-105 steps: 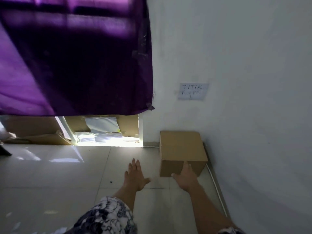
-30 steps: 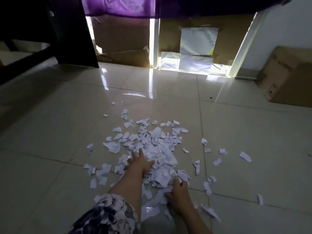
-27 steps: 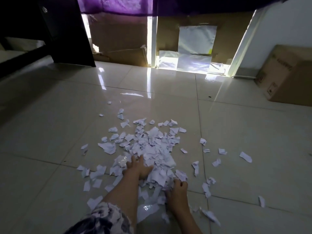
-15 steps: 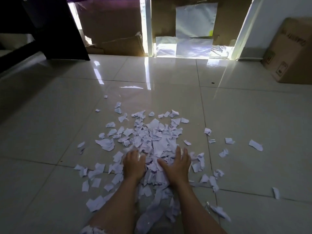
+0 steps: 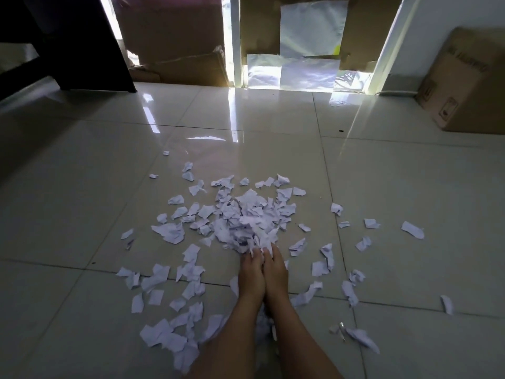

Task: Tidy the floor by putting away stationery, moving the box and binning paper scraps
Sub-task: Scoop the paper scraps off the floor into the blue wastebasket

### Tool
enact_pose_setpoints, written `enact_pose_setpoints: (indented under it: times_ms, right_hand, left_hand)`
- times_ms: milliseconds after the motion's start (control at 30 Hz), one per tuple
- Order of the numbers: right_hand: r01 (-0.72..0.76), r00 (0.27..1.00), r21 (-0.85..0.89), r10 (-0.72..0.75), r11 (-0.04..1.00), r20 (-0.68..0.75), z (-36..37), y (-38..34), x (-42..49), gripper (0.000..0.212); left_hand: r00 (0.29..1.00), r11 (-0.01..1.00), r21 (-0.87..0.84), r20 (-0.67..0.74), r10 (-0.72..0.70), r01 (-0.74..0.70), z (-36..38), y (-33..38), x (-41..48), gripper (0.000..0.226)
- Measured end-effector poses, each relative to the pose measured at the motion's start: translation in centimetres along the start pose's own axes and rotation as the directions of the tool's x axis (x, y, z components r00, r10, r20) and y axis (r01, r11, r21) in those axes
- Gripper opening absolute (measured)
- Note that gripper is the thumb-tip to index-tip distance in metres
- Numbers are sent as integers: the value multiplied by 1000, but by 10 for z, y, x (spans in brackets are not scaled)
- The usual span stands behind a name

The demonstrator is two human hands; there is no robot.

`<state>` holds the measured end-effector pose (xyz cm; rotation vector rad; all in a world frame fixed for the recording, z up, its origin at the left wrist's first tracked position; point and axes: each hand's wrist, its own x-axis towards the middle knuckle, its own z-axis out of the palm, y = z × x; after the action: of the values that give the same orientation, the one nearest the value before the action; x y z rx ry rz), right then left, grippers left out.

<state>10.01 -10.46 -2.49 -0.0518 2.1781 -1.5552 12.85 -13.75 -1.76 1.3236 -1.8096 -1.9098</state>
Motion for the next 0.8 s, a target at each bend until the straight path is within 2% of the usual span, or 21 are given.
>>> enact_pose_setpoints:
  times_ms: [100, 200, 367, 533, 667, 800]
  right_hand:
    - [-73, 997, 211, 70, 975, 22, -9, -13, 1, 39]
    - [-59, 998, 264, 58, 963, 9, -22, -27, -3, 39]
    - [40, 999, 250, -31, 967, -42, -47, -48, -6, 41]
    - [62, 996, 294, -40, 954, -81, -69, -67, -13, 37]
    - [135, 983, 298, -90, 945, -159, -118, -78, -20, 39]
    - [190, 962, 314, -112, 930, -249, -182, -87, -35, 32]
  left_hand:
    - [1000, 977, -212, 19, 1, 3, 7, 22, -8, 36]
    - [999, 957, -290, 15, 31, -26, 13, 38, -16, 33]
    - [996, 949, -304, 9, 93, -86, 26, 62, -34, 32]
    - [991, 946, -309, 57, 122, -99, 43, 85, -54, 38]
    - [974, 927, -349, 128, 189, -134, 79, 107, -86, 32]
    - [932, 921, -326, 214, 291, -213, 125, 125, -127, 31]
